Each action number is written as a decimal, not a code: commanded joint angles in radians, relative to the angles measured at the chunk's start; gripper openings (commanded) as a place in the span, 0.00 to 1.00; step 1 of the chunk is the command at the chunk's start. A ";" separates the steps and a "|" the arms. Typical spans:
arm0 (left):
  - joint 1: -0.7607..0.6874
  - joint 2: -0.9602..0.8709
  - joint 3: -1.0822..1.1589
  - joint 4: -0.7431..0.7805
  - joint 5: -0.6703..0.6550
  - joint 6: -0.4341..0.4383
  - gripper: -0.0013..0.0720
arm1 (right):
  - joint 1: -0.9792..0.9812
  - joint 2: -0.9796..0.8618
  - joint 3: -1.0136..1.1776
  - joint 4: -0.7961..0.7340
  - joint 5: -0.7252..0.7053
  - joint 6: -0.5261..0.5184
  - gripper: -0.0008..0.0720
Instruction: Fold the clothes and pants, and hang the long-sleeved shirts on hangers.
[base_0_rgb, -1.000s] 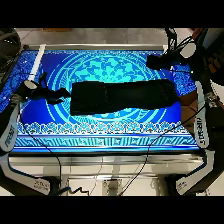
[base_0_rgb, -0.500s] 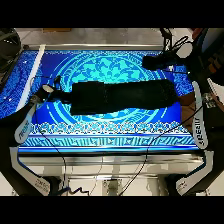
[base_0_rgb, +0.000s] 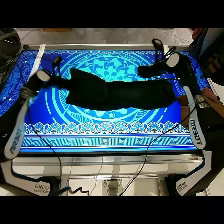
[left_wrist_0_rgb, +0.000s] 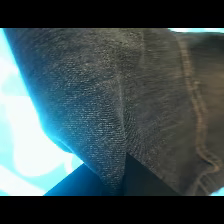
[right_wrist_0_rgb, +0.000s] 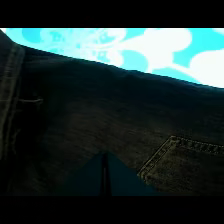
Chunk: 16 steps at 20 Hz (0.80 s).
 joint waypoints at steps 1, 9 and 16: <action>0.000 0.130 0.099 0.130 -0.259 -0.066 0.04 | 0.081 -0.064 -0.022 0.119 -0.080 0.001 0.05; 0.014 0.372 0.113 0.275 -0.364 -0.058 0.05 | 0.436 -0.237 -0.019 0.278 -0.234 0.060 0.04; 0.040 0.388 0.113 0.417 -0.364 -0.059 0.05 | 0.600 -0.281 -0.019 0.260 -0.288 0.093 0.05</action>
